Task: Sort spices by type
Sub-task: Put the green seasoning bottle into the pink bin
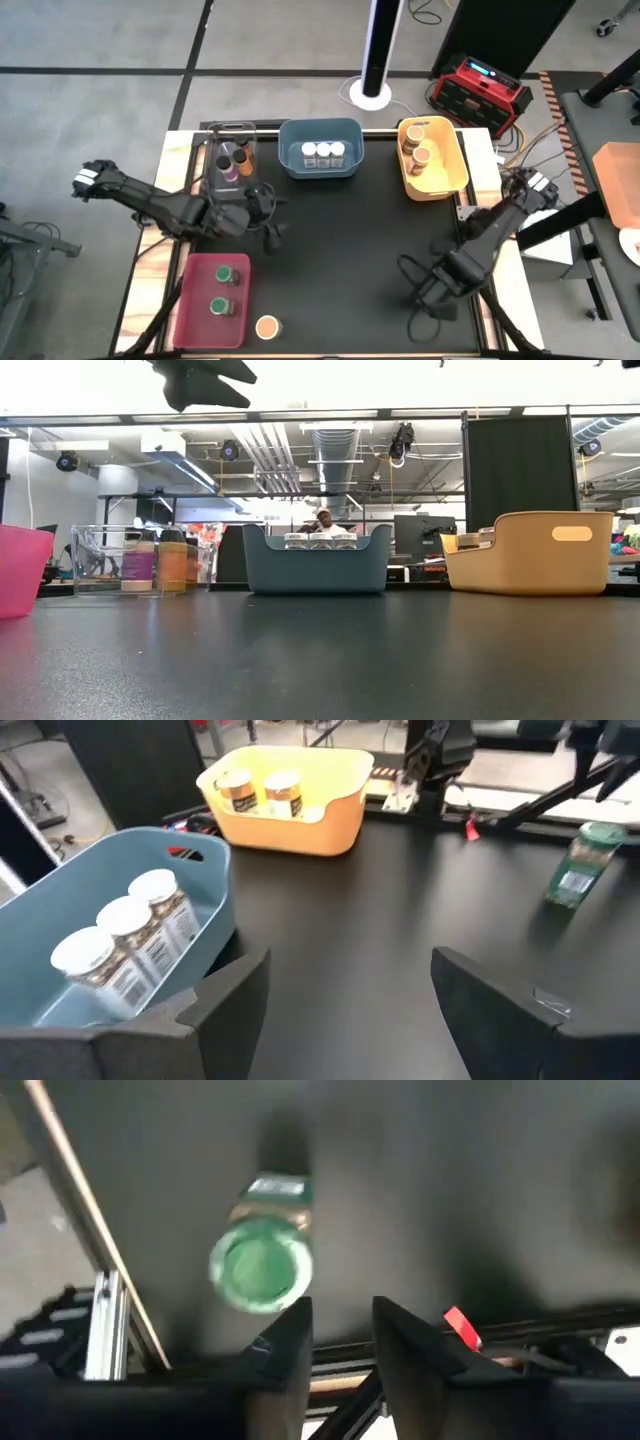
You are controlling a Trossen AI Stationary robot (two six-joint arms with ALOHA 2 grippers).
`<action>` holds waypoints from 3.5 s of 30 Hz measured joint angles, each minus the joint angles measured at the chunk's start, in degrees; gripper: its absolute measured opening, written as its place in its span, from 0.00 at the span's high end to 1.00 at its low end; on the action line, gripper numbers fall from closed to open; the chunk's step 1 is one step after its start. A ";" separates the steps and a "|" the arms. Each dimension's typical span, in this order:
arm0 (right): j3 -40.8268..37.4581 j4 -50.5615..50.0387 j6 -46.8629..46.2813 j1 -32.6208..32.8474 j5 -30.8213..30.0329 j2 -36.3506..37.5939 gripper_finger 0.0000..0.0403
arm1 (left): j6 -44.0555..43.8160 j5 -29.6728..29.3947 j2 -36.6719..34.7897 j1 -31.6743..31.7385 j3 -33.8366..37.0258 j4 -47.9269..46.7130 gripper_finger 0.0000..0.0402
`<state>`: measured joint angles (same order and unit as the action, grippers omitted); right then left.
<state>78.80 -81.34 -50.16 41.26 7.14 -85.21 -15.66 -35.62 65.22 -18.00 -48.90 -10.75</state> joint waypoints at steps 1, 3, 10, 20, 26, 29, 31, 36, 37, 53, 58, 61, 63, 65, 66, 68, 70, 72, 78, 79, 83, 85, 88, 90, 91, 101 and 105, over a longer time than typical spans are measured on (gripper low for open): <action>0.18 0.08 0.17 1.14 -0.34 0.00 0.74 | 0.02 0.02 0.27 -0.10 0.00 0.94 0.35; 0.19 0.90 -0.30 3.45 -2.00 -0.02 0.67 | -0.06 0.02 1.10 -0.34 0.00 2.62 0.35; -0.86 3.91 -6.99 9.49 -8.81 -0.28 0.38 | 0.07 0.00 3.31 -0.46 -0.02 7.42 0.35; -6.96 12.35 -11.74 9.74 -8.58 -0.37 0.15 | -0.52 -1.42 3.83 -0.46 -0.11 8.79 0.35; -11.07 17.51 -11.74 9.74 -8.20 -0.39 0.14 | -1.71 -1.42 4.59 -0.46 -0.11 8.75 0.35; -13.02 17.81 -11.82 9.74 -8.27 -0.39 0.15 | -1.86 -1.42 4.71 -0.46 -0.11 8.75 0.35; -14.33 19.40 -11.80 9.74 -8.64 -0.39 0.17 | -1.99 -1.44 4.71 -0.46 -0.13 8.75 0.35; -17.49 26.09 -11.75 9.59 -8.39 -0.39 0.29 | -2.03 -1.43 4.71 -0.46 -0.13 8.70 0.35; -17.88 26.84 -11.79 9.52 -8.38 -0.39 0.33 | -2.03 -1.43 4.71 -0.46 -0.13 8.65 0.35; -9.25 18.36 -7.43 6.80 -11.39 1.72 0.53 | -1.43 -1.92 4.71 -1.22 -0.13 7.99 0.35; -2.87 17.93 2.39 2.09 -26.04 3.80 0.53 | -1.49 -0.95 4.71 -5.10 -0.13 7.18 0.35; -1.09 20.37 11.25 -1.43 -38.05 3.85 0.53 | -2.01 -0.94 4.83 -9.30 -0.13 7.69 0.35; -0.98 25.85 18.87 -3.67 -43.70 3.85 0.53 | -2.03 -1.15 5.15 -12.34 -0.13 8.73 0.35; -1.31 33.25 27.21 -6.12 -44.87 3.85 0.53 | -1.97 -1.83 5.68 -15.06 -0.13 9.98 0.35; -1.68 36.98 31.02 -7.42 -44.36 3.79 0.53 | -1.93 -2.52 5.94 -16.36 -0.14 10.42 0.35; -2.69 44.31 37.23 -10.05 -42.19 3.72 0.53 | -1.90 -4.33 6.57 -18.56 -0.15 11.14 0.35; -3.69 51.67 41.43 -12.98 -37.59 3.72 0.53 | -1.88 -7.57 7.37 -20.24 -0.15 12.03 0.35; -4.24 56.97 43.71 -15.61 -31.94 3.71 0.53 | -1.86 -10.46 8.16 -21.28 -0.15 12.76 0.35; -4.41 64.31 48.81 -19.25 -28.05 1.19 0.53 | 1.42 -12.69 10.87 -21.66 -0.15 16.84 0.35; -4.41 65.31 49.70 -19.38 -27.85 0.44 0.53 | 3.26 -13.31 11.35 -21.64 -0.15 18.14 0.35; -4.37 65.65 50.87 -19.36 -27.68 -2.35 0.53 | 10.41 -16.95 12.53 -21.48 -0.15 23.98 0.35; -4.36 65.78 50.42 -19.35 -27.62 -3.19 0.53 | 11.95 -16.97 12.46 -21.10 -0.15 25.84 0.35; -4.27 67.49 50.19 -19.37 -27.72 -3.48 0.53 | 11.96 -15.84 12.37 -20.27 -0.17 25.79 0.35; -4.19 68.75 50.24 -19.39 -27.74 -3.45 0.53 | 11.59 -15.02 12.86 -19.62 -0.17 25.84 0.35; -4.19 69.29 50.26 -19.39 -27.74 -3.45 0.53 | 11.24 -14.35 13.31 -19.29 -0.17 25.84 0.35; -2.00 70.31 52.97 -19.28 -27.70 -4.07 0.53 | 10.91 -15.37 15.99 -18.42 -1.12 25.75 0.22; -0.71 69.91 54.69 -19.28 -27.59 -4.96 0.53 | 12.94 -15.37 16.16 -18.23 -1.33 25.73 0.16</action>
<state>78.09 -11.43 4.53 21.98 -20.45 -90.17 -2.72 -50.99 81.38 -36.23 -50.24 14.98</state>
